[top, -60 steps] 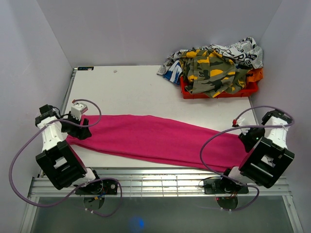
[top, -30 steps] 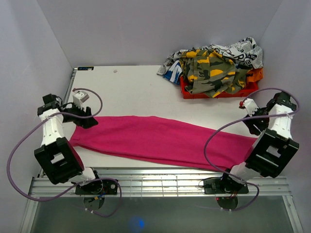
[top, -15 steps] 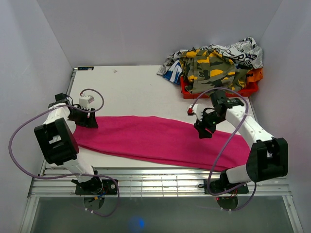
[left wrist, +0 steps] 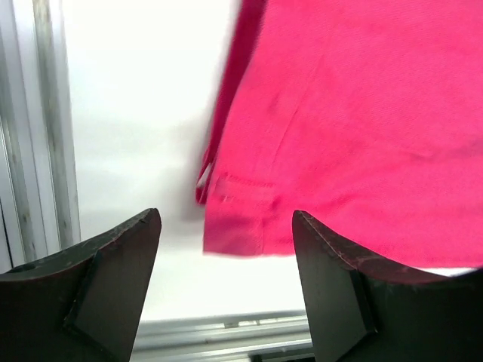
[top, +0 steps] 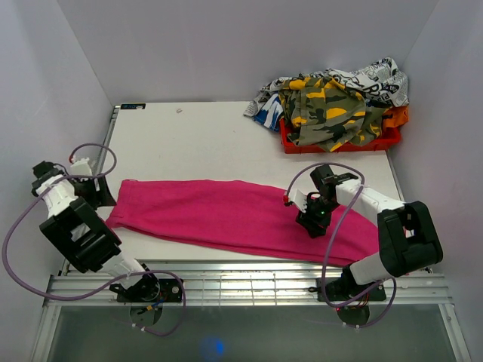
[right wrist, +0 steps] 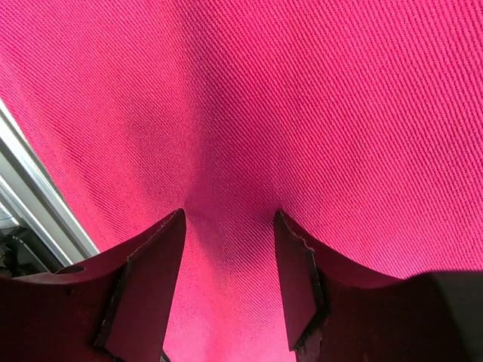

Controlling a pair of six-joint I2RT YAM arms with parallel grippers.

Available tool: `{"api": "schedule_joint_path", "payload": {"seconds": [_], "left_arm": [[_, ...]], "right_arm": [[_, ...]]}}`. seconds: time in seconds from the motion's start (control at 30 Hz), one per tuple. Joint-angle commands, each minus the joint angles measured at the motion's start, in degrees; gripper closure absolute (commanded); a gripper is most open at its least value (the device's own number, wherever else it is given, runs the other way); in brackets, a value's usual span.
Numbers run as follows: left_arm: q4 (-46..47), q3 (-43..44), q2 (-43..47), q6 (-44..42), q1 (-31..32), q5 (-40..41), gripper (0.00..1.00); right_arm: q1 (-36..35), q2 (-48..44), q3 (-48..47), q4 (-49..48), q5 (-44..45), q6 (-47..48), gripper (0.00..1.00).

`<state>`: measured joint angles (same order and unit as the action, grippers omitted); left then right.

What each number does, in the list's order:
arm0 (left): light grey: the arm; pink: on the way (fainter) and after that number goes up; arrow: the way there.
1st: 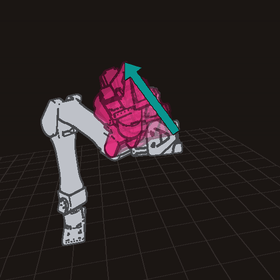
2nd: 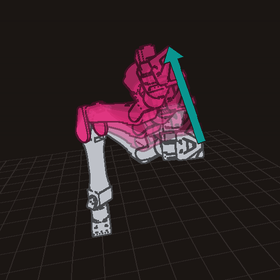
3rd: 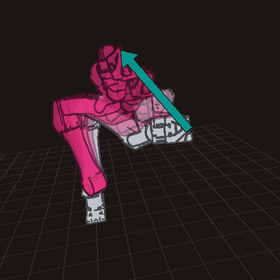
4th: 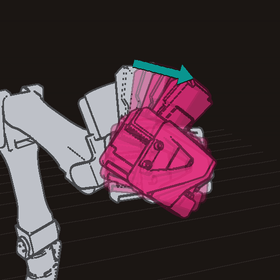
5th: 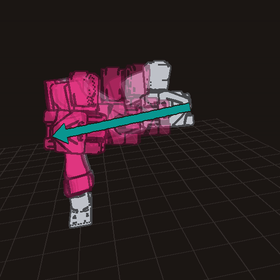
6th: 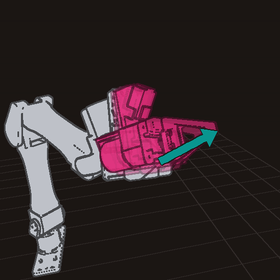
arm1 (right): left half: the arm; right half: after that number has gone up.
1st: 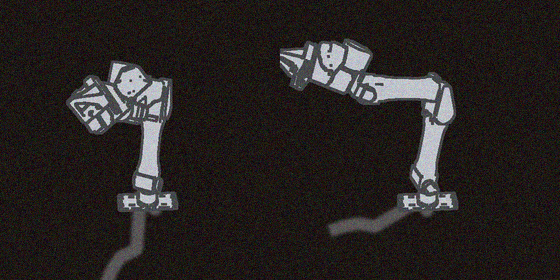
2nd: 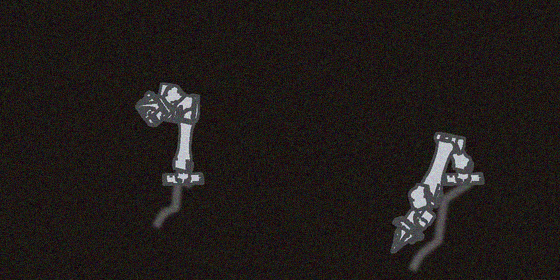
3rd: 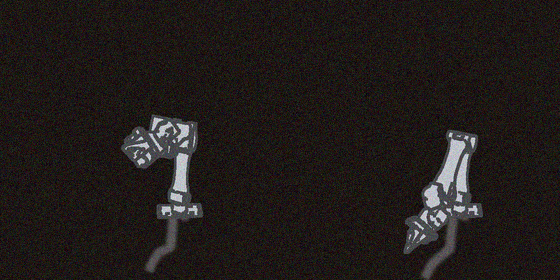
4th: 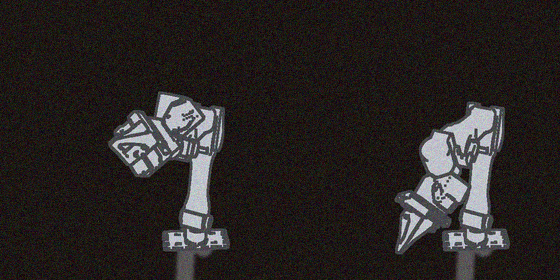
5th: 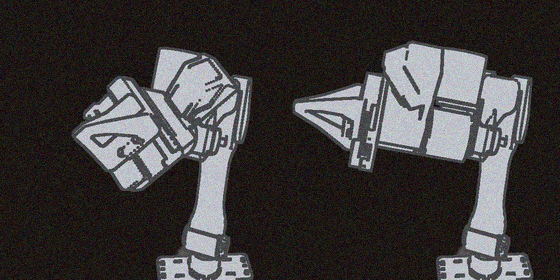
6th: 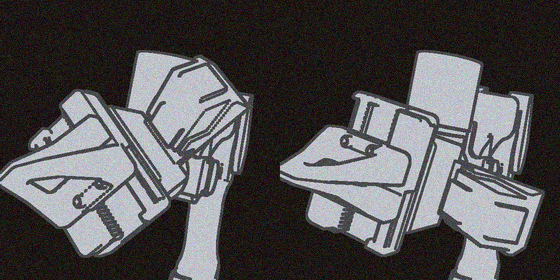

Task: Fold and stack the trousers
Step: Fold the trousers

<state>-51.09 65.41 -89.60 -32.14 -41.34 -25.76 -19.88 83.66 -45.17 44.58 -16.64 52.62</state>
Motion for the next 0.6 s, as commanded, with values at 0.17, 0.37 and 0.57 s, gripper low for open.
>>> {"api": "schedule_joint_path", "payload": {"seconds": [0.17, 0.37, 0.57], "left_arm": [[-3.07, -4.49, 2.24, 7.76, -4.62, -1.41, 0.19], [1.34, -7.92, 1.54, 13.24, -4.62, -0.61, 0.22], [4.42, -9.77, 0.31, 19.3, -4.71, 5.01, 0.27]], "right_arm": [[0.02, 1.07, 2.36, -2.66, 5.83, -0.41, 0.43], [0.02, 2.12, 2.45, -2.83, 7.59, -0.15, 0.43], [0.02, 2.21, 1.75, -2.48, 8.12, -0.06, 0.43]]}}
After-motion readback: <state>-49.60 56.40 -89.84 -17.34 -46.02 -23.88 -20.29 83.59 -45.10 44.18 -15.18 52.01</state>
